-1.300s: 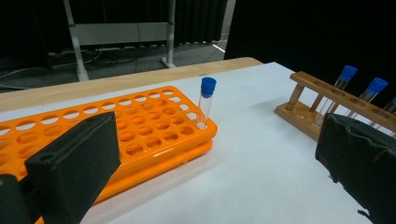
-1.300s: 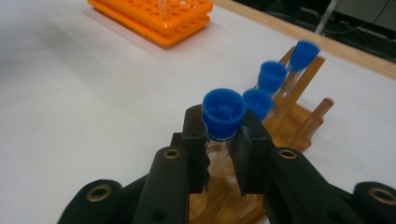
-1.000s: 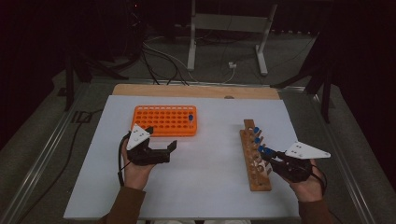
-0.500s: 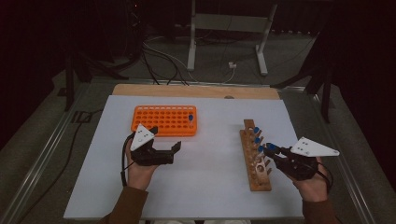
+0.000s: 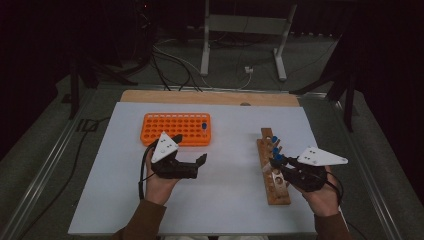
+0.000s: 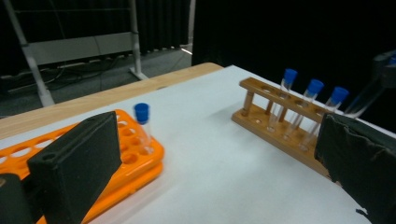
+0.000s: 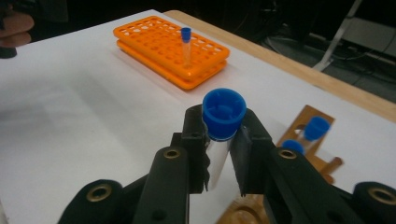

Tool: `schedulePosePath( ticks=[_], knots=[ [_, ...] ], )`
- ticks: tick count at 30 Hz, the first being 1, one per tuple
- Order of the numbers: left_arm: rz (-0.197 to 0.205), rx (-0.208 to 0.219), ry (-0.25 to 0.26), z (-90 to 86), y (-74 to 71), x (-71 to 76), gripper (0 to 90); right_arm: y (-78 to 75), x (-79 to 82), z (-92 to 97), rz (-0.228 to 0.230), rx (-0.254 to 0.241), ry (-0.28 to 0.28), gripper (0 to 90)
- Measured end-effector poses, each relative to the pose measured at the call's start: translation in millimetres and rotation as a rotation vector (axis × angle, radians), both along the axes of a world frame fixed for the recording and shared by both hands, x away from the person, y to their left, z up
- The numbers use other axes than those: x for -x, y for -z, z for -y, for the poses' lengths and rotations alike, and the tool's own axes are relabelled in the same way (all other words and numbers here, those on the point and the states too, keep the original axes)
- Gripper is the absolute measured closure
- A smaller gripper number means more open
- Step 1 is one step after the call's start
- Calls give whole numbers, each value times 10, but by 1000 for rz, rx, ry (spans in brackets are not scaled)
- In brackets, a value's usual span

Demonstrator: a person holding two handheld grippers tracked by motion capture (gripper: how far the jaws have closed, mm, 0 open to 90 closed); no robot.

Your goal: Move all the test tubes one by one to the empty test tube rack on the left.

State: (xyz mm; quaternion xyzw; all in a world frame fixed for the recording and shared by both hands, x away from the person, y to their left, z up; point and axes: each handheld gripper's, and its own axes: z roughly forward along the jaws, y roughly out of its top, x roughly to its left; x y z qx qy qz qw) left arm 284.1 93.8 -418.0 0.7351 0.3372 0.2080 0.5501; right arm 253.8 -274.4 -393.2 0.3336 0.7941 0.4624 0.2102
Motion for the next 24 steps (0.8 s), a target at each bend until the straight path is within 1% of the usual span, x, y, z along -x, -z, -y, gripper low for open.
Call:
schedulePosePath(
  ticks=[2, 4, 6, 9, 12, 14, 17, 20, 22, 24],
  knots=[
    [-3, -11, 24, 61, 16, -3, 16, 33, -32, -28, -21, -15, -8, 765],
    [-7, -14, 58, 128, 34, -4, 50, 64, -59, -54, -41, -21, -9, 765],
    [-8, -34, 80, 214, 51, 4, 68, 91, -83, -78, -58, -31, -11, 765],
    [-7, -59, 114, 359, 81, 14, 78, 119, -104, -117, -69, -30, -13, 764],
    [-6, -104, 140, 510, 119, 14, 84, 130, -104, -165, -73, -29, -16, 765],
    [-17, -122, 165, 603, 151, 6, 92, 133, -109, -193, -73, -32, -18, 765],
    [-29, -124, 201, 739, 205, 13, 156, 140, -112, -235, -73, -33, -23, 765],
    [-28, -131, 236, 871, 256, 39, 179, 153, -112, -276, -78, -34, -27, 765],
    [-23, -135, 260, 947, 286, 58, 233, 162, -112, -304, -81, -35, -36, 765],
    [-23, -129, 283, 1015, 313, 68, 306, 171, -112, -330, -81, -35, -43, 765]
  ],
)
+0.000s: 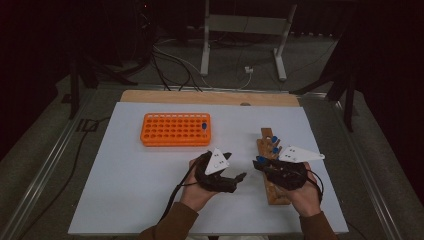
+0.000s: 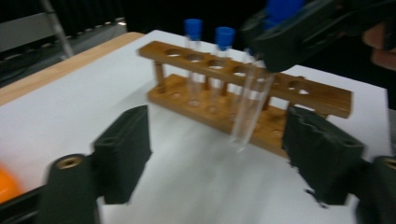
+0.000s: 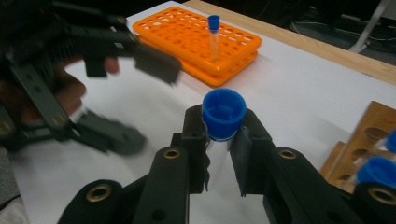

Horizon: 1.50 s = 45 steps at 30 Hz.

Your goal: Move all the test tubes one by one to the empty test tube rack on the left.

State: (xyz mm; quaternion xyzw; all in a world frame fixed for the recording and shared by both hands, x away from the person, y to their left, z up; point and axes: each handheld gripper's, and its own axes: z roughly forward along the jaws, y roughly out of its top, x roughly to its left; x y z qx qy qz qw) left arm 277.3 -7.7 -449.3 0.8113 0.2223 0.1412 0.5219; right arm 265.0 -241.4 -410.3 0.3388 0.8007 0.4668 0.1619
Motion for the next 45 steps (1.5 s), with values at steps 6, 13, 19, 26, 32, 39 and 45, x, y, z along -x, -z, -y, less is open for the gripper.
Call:
schedulePosePath(
  ticks=[6, 13, 19, 26, 32, 39, 45],
  knots=[
    [6, 10, 42, 148, 45, 16, 480, 23, 5, -57, -10, -1, -14, 765],
    [9, 10, 61, 210, 72, 15, 630, 20, 7, -61, -19, -18, -28, 765],
    [10, 18, 67, 241, 92, -1, 710, 41, -1, -77, -32, -24, -38, 766],
    [30, 21, 70, 255, 97, 11, 781, 39, -6, -63, -38, -35, -41, 761],
    [24, 18, 42, 220, 97, -37, 783, 15, -14, 9, -33, -82, -42, 604],
    [19, 49, -8, 87, 50, -111, 782, -49, 8, 87, 14, -111, -10, 326],
    [20, 65, -57, -66, -17, -154, 782, -64, 12, 146, 70, -87, 62, 116]
  ],
)
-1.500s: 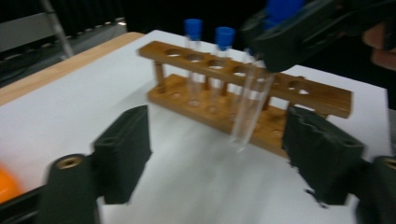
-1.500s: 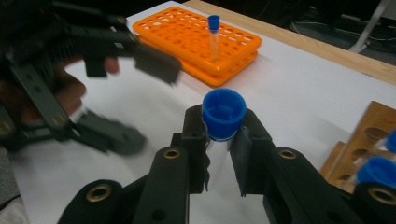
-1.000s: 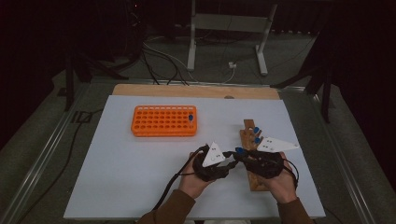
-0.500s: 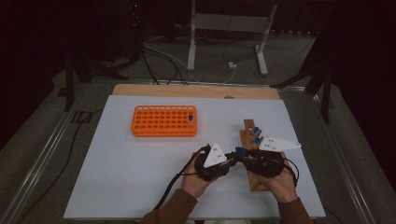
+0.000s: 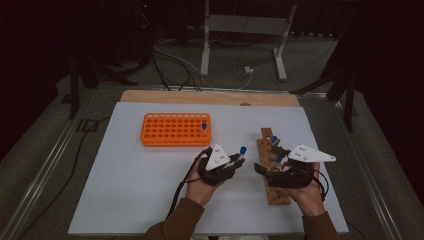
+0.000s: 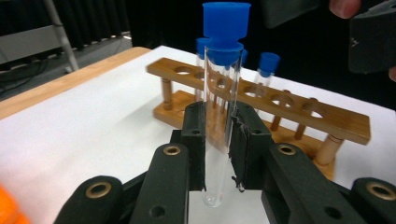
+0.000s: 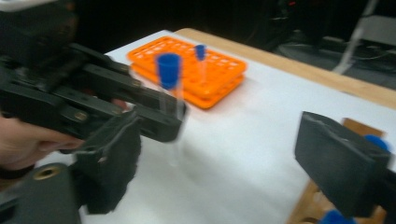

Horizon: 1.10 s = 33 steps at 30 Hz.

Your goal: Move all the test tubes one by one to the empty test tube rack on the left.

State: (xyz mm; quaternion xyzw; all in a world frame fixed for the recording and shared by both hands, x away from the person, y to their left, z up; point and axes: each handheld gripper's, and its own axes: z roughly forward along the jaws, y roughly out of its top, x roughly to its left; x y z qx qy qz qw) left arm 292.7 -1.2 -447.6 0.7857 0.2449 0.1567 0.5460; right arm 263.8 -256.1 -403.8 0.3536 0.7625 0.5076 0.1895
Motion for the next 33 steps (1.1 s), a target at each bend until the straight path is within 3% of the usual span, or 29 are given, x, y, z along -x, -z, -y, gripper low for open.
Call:
schedulePosePath(
  ticks=[3, 11, 23, 33],
  knots=[
    [0, 7, -22, -76, -25, -30, 782, -3, -9, 37, 10, 1, 22, 24],
    [3, 27, -89, -298, -90, -134, 782, 1, -25, 145, 23, 9, 101, 0],
    [28, 67, -252, -707, -144, -361, 782, 10, -41, 267, 14, -11, 110, 0],
    [35, 63, -354, -823, -55, -536, 780, 4, -39, 370, 14, -30, 128, 0]
  ],
)
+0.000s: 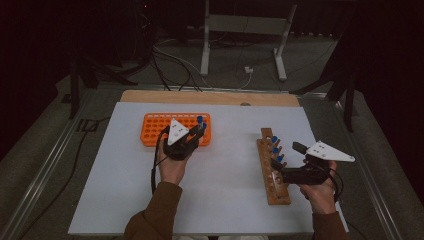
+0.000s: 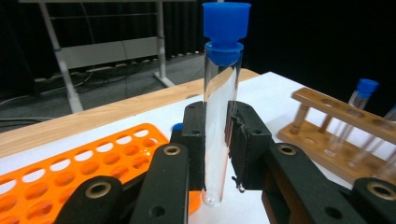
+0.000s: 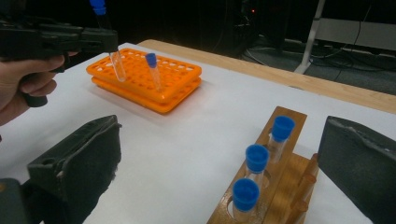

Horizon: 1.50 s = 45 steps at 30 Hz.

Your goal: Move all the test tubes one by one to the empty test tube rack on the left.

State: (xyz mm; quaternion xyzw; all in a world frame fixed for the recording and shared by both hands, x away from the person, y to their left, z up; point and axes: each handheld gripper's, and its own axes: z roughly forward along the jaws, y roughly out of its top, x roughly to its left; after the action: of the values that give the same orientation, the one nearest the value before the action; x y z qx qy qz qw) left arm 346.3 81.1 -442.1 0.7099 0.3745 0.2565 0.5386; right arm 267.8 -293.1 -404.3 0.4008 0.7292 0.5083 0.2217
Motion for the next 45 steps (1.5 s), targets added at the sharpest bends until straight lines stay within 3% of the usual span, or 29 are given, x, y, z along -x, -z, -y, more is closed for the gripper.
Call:
schedulePosePath(
  ticks=[10, 18, 29, 38, 42, 45],
  knots=[
    [-6, -30, -71, 9, 130, -186, 780, -11, 14, 69, 8, -21, 10, 0],
    [-42, -14, -121, 18, 272, -334, 780, -38, 34, 117, 22, -36, 13, 0],
    [-75, -3, -134, 34, 401, -443, 779, -27, 44, 97, 26, -22, 5, 0],
    [-143, -83, -115, 86, 571, -474, 783, -38, 59, 116, 34, -24, 2, 0],
    [-157, -93, -106, 70, 586, -470, 788, -39, 64, 123, 35, -24, 0, 0],
    [-170, -137, -93, 86, 601, -467, 789, -31, 68, 101, 34, -17, -8, 0]
  ],
)
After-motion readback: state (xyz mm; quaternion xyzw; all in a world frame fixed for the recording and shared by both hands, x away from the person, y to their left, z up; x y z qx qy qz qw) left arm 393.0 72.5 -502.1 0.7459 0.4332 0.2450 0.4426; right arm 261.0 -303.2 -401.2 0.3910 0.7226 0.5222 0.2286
